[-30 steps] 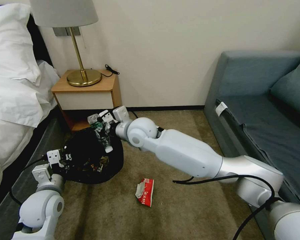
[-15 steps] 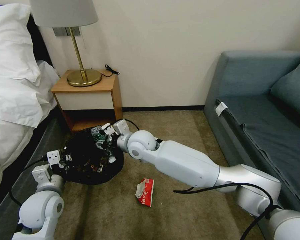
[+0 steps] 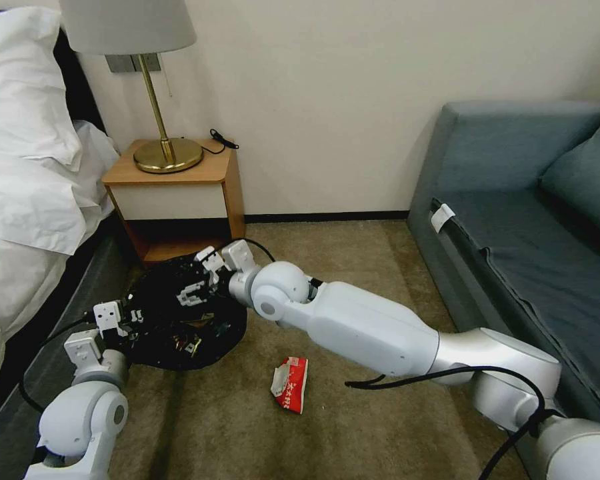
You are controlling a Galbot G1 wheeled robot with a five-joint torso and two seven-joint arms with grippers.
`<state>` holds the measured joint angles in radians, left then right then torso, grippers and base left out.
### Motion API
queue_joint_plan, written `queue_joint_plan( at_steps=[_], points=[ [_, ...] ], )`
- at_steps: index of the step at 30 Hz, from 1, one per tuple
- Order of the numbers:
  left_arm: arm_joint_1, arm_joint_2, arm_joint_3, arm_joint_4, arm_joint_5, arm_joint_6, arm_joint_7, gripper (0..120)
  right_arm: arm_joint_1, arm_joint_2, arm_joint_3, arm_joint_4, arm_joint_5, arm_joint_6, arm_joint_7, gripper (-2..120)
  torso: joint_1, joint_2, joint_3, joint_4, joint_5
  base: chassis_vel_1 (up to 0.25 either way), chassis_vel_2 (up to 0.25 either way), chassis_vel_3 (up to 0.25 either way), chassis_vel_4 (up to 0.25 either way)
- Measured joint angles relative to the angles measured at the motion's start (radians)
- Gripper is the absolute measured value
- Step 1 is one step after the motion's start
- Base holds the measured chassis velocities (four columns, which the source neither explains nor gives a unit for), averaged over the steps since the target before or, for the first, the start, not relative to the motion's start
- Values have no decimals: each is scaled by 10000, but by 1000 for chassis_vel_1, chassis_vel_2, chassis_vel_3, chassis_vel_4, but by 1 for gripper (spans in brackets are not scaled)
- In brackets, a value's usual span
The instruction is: Pick up the trash bin, then pick up the garbage on the floor and place it into the trash bin.
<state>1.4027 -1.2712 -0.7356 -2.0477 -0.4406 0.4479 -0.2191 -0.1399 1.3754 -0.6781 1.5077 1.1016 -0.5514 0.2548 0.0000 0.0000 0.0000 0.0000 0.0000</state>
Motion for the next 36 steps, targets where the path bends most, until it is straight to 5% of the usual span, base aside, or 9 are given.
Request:
queue_joint_plan(
  at_steps=[19, 36],
  points=[
    [-3, 137, -96, 106, -7, -115, 38, 3, 613, -302, 1745, -1486, -221, 127, -102, 100, 0, 1, 0, 0, 1, 0, 0, 0, 0],
    [-146, 226, -151, 143, -132, -99, -18, 3, -766, -753, 1924, -3595, -524, -239, 209, 100, 0, 0, 1, -1, 2, 0, 0, 0, 0]
  ],
)
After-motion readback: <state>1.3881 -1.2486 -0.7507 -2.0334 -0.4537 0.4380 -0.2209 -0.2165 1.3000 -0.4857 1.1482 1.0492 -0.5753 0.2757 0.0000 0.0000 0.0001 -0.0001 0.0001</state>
